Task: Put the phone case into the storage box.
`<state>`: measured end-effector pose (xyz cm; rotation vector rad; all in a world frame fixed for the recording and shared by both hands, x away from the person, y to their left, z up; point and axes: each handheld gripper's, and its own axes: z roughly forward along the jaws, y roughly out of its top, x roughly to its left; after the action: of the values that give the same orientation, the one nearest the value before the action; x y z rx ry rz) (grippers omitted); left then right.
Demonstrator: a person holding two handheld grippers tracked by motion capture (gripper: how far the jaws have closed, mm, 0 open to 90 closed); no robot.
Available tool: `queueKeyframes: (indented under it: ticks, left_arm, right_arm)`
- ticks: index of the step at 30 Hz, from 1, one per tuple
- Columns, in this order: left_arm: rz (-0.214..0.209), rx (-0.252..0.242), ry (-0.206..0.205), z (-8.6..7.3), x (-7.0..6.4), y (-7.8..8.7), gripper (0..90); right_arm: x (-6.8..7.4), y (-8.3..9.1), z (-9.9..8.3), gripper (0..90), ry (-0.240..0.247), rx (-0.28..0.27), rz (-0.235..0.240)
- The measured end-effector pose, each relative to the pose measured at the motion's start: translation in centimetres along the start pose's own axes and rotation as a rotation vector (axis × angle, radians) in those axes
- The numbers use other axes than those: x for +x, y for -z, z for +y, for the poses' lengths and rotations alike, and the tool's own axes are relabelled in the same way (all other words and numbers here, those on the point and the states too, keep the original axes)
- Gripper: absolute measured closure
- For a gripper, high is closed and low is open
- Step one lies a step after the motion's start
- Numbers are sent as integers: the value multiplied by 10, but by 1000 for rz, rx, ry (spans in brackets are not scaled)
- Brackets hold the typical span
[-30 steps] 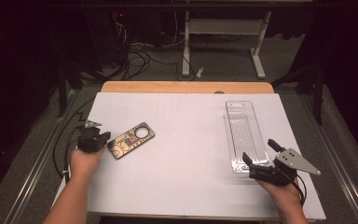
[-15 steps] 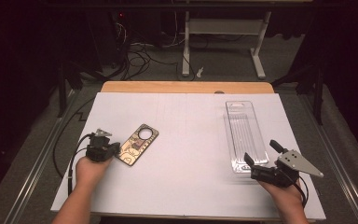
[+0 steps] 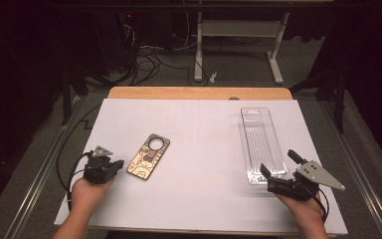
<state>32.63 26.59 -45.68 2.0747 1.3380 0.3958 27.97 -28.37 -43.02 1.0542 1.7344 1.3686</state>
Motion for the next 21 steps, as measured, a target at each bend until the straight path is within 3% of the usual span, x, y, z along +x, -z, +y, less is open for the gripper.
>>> queueKeyframes:
  ticks: [7, 9, 16, 21]
  left_arm:
    - [-54, -70, 30, -10, -5, 10, 898]
    - [-44, -99, -6, -10, -13, 15, 897]
    - [-35, -98, -31, -10, -18, 16, 866]
    - [-46, -94, -8, -10, -15, 15, 804]
  right_arm:
    - [-1, 0, 0, 4, -2, 2, -2]
    - [-1, 0, 0, 4, -5, -1, -7]
    - [-3, 0, 0, 4, -13, 0, -6]
    - [-3, 3, 0, 4, -15, -8, -11]
